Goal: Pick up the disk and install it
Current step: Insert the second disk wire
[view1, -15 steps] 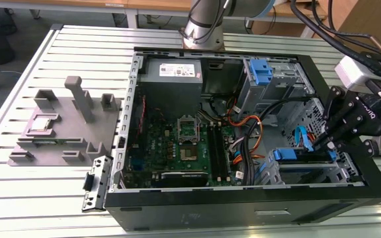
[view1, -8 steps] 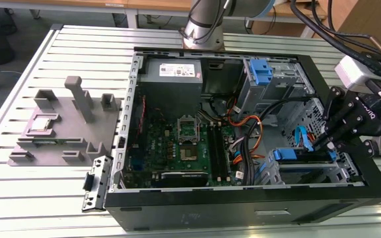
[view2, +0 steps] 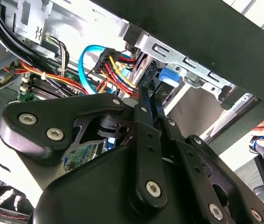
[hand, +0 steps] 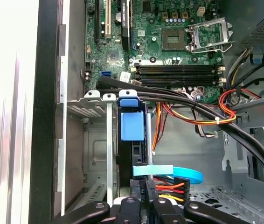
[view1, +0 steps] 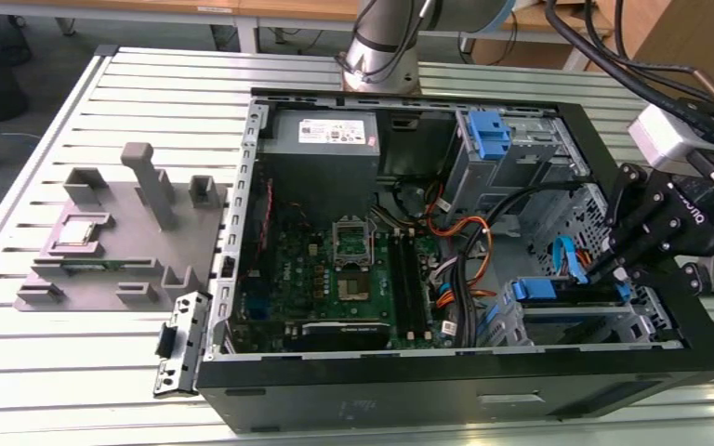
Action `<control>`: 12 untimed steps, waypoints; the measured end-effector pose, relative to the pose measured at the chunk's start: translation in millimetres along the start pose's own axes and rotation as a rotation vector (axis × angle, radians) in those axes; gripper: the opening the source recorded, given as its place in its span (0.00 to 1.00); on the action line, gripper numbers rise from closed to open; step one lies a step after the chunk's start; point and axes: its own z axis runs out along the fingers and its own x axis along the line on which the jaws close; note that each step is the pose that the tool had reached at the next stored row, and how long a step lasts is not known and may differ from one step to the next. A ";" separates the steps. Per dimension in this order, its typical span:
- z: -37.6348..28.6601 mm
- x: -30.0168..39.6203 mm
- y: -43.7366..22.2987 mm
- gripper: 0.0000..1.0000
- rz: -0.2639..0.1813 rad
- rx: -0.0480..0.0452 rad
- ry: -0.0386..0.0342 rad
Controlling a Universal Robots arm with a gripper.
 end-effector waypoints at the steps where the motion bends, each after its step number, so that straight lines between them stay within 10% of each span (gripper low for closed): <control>1: 0.6 0.0 -0.1 0.16 0.000 -0.0001 -0.0002; 12: 5.1 0.0 -1.2 0.16 0.000 -0.0011 0.0004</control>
